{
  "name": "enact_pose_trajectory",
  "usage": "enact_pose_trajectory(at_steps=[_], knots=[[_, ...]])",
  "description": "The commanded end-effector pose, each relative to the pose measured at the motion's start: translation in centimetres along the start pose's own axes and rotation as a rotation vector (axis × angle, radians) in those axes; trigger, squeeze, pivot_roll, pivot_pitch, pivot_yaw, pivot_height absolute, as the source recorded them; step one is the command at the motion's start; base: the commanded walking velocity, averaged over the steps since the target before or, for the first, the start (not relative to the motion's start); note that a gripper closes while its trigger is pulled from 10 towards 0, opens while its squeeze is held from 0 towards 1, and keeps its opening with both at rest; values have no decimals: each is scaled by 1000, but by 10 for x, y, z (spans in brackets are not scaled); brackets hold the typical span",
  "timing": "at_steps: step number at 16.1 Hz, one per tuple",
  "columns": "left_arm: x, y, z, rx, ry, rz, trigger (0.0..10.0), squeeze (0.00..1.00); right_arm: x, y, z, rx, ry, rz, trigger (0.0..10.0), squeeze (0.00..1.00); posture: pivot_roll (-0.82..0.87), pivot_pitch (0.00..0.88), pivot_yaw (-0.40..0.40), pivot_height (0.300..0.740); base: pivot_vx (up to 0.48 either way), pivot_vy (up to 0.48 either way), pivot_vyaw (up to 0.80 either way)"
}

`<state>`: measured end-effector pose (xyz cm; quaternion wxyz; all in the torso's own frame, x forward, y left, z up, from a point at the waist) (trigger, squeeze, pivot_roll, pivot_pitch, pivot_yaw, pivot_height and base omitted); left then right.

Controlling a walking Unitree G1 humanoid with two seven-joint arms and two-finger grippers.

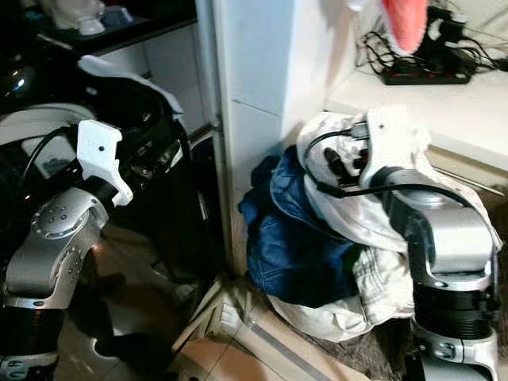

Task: Clothes washing

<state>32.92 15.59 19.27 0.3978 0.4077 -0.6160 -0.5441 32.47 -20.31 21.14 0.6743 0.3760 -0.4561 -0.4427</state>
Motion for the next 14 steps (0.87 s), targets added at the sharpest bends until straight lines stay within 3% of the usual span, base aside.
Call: enact_pose_trajectory(at_steps=[1, 2, 3, 10, 12, 13, 14], knots=[[-8, 4, 4, 18, 43, 13, 10000, 0, -5, 9, 0, 36, 10, 14, 10000, 8, 10, 0, -20, 740, 0, 0, 0], [-8, 2, 6, 11, 47, 15, 10000, 0, -4, 9, -1, 37, 15, 14, 10000, 894, 11, 0, -21, 740, 0, 0, 0], [-7, 0, 8, -1, 40, 15, 10000, 0, -2, 9, -1, 36, 13, 17, 10000, 1000, 9, 0, -18, 740, 0, 0, 0], [13, -7, 5, -38, -109, -95, 10000, 0, 25, -7, 10, -58, -122, 47, 10000, 1000, -4, 0, -6, 740, 0, 0, 0], [14, -6, 6, -35, -113, -85, 10000, 0, 29, -11, 11, -78, -133, 29, 10000, 1000, -3, 0, -5, 740, 0, 0, 0], [21, -6, 10, -38, -176, -54, 10000, 0, 32, -19, 10, -117, -139, 18, 10000, 1000, 8, 0, -11, 740, 0, 0, 0], [32, -6, 16, -54, -278, 0, 10000, 0, 33, -26, 9, -147, -123, -9, 10000, 878, 12, 0, -13, 740, 0, 0, 0]])
Point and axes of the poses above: a point about 5 cm out from each wrist's last joint towards the gripper, its own z axis pointing back from the gripper into the wrist, its own y axis along the axis of the wrist's last joint, x = y × z, the point moved 2 cm from there along -z, pointing out of the wrist towards the gripper, and after that the axes turned 10 degrees about z, right-handed, at the moved point
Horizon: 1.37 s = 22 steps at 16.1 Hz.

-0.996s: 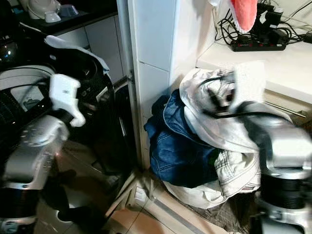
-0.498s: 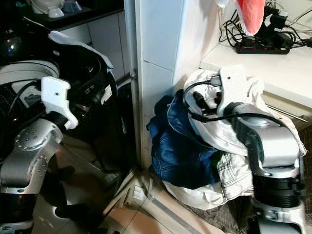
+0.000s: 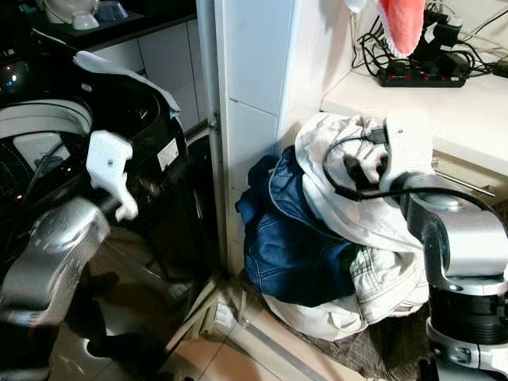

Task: Clothes washing

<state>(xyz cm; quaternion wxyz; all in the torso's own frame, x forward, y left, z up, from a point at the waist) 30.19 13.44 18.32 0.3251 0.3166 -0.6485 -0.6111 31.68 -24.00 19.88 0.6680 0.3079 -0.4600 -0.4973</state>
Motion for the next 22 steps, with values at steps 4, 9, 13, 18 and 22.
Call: enact_pose_trajectory(at_steps=[4, 9, 13, 18, 22], knots=[[16, -3, 10, -46, -165, 33, 10000, 0, -4, -15, -4, -49, 62, -105, 4039, 0, 17, 0, -17, 740, 0, 0, 0], [13, -12, 19, -125, -181, -22, 10000, 0, -5, -18, -4, -47, 79, -122, 0, 0, 18, 0, -18, 740, 0, 0, 0], [8, -12, 15, -112, -138, -46, 10000, 0, -2, -17, -4, -35, 71, -127, 0, 0, 16, 0, -19, 740, 0, 0, 0], [1, -10, 11, -87, -87, -65, 10000, 0, -1, -15, -3, -18, 78, -134, 0, 0, 9, 0, -17, 740, 0, 0, 0], [-14, -9, 10, -69, 27, -98, 10000, 0, 0, -11, -2, 5, 84, -147, 0, 0, 8, 0, -18, 740, 0, 0, 0]])
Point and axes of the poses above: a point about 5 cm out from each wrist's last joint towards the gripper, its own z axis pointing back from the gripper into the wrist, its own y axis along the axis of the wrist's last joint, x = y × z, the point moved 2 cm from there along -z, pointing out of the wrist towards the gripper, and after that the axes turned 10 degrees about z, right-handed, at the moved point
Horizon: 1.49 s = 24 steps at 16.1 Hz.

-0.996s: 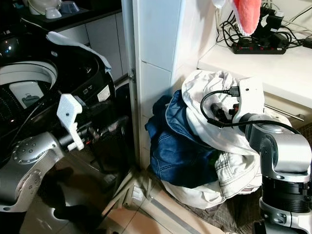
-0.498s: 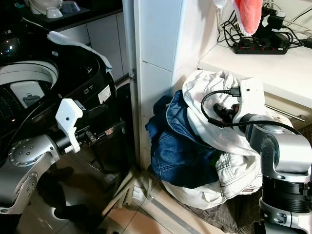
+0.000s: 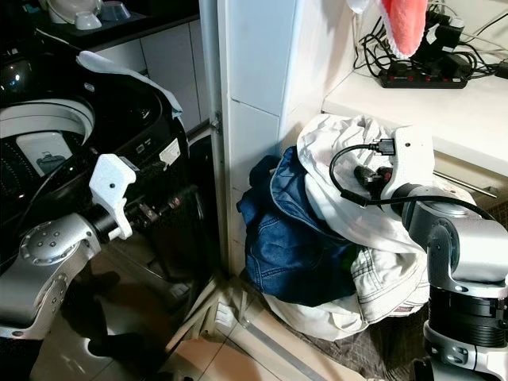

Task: Clothes washing

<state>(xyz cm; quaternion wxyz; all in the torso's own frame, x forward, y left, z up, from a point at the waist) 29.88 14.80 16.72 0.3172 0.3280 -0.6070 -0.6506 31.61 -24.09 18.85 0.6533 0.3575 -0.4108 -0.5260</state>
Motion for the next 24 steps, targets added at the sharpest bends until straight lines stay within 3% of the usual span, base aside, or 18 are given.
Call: enact_pose_trajectory(at_steps=[1, 5, 8, 9, 10, 11, 12, 14, 16, 17, 19, 24], knots=[[-6, 6, -1, 23, 31, -22, 10000, 0, 3, 0, 2, 13, 0, -23, 0, 0, 8, 0, -18, 740, 0, 0, 0], [-9, 11, -2, 56, 42, -3, 10000, 0, 7, 14, 8, 66, -6, -28, 0, 0, 7, 0, -15, 740, 0, 0, 0], [-20, 42, -4, 191, 102, -23, 10000, 0, -8, 109, 36, 405, 170, -58, 0, 0, 10, 0, -25, 740, 0, 0, 0], [-22, 49, -5, 217, 114, -27, 10000, 0, -12, 122, 39, 445, 204, -58, 0, 0, 14, 0, -33, 740, 0, 0, 0], [-25, 72, -9, 289, 116, -32, 10000, 431, -25, 152, 46, 530, 293, -55, 0, 0, 13, 0, -36, 740, 0, 0, 0], [-25, 79, -11, 308, 110, -32, 10000, 431, -30, 159, 48, 550, 319, -54, 0, 0, 13, 0, -37, 740, 0, 0, 0], [-24, 98, -13, 359, 77, -25, 10000, 1000, -41, 173, 51, 586, 395, -59, 0, 0, 13, 0, -40, 740, 0, 0, 0], [-16, 134, -18, 477, -18, 8, 10000, 1000, -69, 188, 50, 615, 554, -114, 0, 0, 17, 0, -45, 740, 0, 0, 0], [-12, 139, -22, 489, -52, 26, 10000, 1000, -81, 193, 50, 625, 628, -154, 0, 0, 18, 0, -47, 740, 0, 0, 0], [-3, 139, -30, 489, -109, 86, 10000, 1000, -101, 192, 47, 611, 747, -211, 0, 0, 16, 0, -47, 740, 0, 0, 0], [13, 127, -38, 439, -208, 181, 10000, 1000, -126, 181, 42, 559, 871, -277, 0, 0, 19, 0, -50, 740, 0, 0, 0], [30, 107, -31, 375, -315, 284, 10000, 1000, -138, 171, 42, 541, 1042, -526, 0, 0, 28, 0, -60, 740, 0, 0, 0]])
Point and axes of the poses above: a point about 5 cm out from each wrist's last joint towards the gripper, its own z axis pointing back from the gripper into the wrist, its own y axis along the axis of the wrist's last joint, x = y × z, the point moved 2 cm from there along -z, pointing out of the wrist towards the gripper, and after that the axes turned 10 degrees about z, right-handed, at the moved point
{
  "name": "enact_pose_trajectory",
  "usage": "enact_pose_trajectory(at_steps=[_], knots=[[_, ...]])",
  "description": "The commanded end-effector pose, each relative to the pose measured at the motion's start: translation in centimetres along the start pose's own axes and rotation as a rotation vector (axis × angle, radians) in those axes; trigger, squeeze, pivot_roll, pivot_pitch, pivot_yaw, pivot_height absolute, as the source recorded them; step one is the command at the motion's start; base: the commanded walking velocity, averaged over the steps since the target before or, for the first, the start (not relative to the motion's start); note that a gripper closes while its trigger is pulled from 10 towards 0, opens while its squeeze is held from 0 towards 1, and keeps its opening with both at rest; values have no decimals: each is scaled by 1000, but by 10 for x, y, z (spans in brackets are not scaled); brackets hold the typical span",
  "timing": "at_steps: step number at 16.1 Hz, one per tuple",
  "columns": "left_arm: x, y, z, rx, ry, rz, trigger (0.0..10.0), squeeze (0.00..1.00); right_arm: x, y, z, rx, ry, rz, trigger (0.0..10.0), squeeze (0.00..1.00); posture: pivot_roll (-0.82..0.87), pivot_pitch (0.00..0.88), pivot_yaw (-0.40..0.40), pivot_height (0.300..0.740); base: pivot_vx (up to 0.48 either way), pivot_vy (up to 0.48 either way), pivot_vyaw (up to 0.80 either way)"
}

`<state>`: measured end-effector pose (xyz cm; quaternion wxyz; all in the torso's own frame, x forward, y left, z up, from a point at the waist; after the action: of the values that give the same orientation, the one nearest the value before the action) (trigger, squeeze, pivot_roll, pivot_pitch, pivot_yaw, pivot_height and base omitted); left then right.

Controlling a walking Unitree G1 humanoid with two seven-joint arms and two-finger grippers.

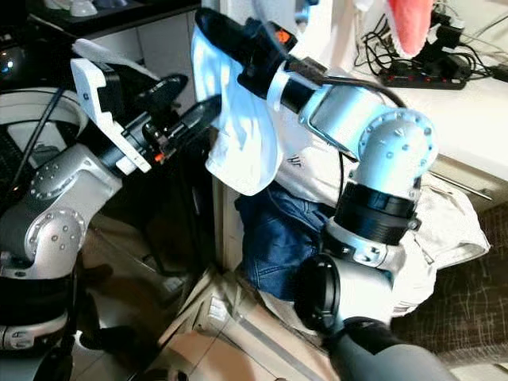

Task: Clothes washing

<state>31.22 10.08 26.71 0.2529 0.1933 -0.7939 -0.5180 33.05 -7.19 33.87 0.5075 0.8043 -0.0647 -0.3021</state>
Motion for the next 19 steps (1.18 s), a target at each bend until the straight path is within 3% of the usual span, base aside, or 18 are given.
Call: enact_pose_trajectory(at_steps=[1, 3, 4, 6, 8, 9, 11, 14, 15, 19], knots=[[7, -1, 1, -15, -50, 22, 10000, 1000, 0, -1, 3, 17, 27, -50, 0, 0, 32, 0, -63, 740, 0, 0, 0], [9, -6, 2, -23, -58, 39, 10000, 1000, -2, -4, 5, 15, 49, -80, 0, 0, 33, 0, -63, 740, 0, 0, 0], [16, -6, -2, 21, -89, 103, 10000, 1000, -5, -15, 6, -23, 62, -102, 0, 0, 35, 0, -62, 740, 0, 0, 0], [25, -8, -2, 59, -149, 196, 10000, 0, -3, -34, 10, -74, 35, -120, 0, 0, 28, 0, -54, 740, 0, 0, 0], [27, -8, -1, 78, -168, 238, 10000, 0, -2, -37, 12, -81, 25, -127, 0, 0, 26, 0, -52, 740, 0, 0, 0], [30, -8, 1, 93, -190, 296, 10000, 0, -2, -39, 14, -79, 18, -139, 0, 0, 24, 0, -50, 740, 0, 0, 0], [33, -15, 2, 53, -208, 291, 10000, 0, -3, -40, 15, -70, 19, -157, 0, 0, 24, 0, -50, 740, 0, 0, 0], [35, -29, 3, -31, -205, 242, 10000, 0, -5, -39, 15, -55, 29, -175, 0, 0, 24, 0, -50, 740, 0, 0, 0], [31, -40, 4, -81, -169, 189, 10000, 0, -7, -38, 15, -40, 38, -188, 0, 0, 23, 0, -50, 740, 0, 0, 0], [27, -49, 11, -139, -165, 138, 10000, 0, -8, -35, 17, -32, 39, -198, 0, 0, 23, 0, -50, 740, 0, 0, 0]])
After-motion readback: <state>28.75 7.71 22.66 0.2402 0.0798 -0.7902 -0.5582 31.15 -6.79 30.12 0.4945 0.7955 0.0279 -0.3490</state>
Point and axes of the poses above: a point about 5 cm out from each wrist's last joint towards the gripper, its own z axis pointing back from the gripper into the wrist, its own y axis along the axis of the wrist's last joint, x = y × z, the point moved 2 cm from there along -z, pointing out of the wrist towards the gripper, and after that the axes turned 10 degrees about z, right-handed, at the moved point
